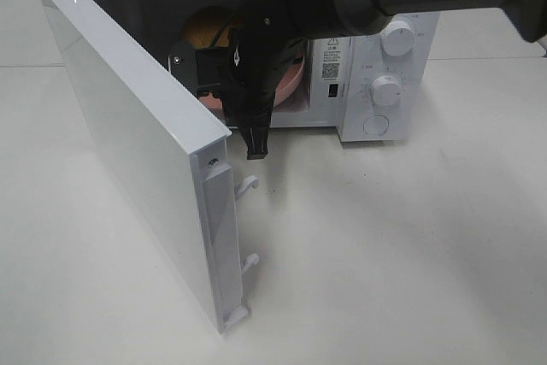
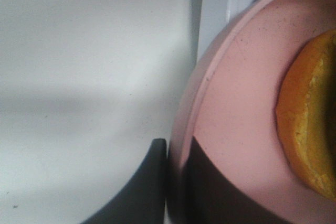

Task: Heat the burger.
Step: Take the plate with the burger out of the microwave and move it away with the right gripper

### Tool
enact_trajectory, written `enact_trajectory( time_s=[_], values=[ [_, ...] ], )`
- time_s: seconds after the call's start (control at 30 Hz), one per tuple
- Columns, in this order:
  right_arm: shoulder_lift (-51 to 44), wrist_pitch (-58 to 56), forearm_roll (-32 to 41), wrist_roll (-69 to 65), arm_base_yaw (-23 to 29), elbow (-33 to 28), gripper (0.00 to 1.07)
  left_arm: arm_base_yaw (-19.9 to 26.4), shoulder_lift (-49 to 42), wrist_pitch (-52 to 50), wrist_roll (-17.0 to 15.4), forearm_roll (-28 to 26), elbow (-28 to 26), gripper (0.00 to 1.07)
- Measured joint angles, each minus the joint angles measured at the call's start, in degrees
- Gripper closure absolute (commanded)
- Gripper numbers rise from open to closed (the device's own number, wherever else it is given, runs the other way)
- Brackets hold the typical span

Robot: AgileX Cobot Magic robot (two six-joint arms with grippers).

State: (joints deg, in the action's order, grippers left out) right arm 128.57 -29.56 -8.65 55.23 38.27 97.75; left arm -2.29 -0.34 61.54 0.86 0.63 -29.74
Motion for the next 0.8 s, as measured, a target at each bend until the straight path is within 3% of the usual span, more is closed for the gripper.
enact_trajectory(
  time_s=[0.8],
  values=[
    [-14.5, 18.1, -3.3, 7.4, -0.3, -27.1, 1.07, 0.0, 0.0, 0.0, 0.0, 0.0, 0.0, 0.09]
  ],
)
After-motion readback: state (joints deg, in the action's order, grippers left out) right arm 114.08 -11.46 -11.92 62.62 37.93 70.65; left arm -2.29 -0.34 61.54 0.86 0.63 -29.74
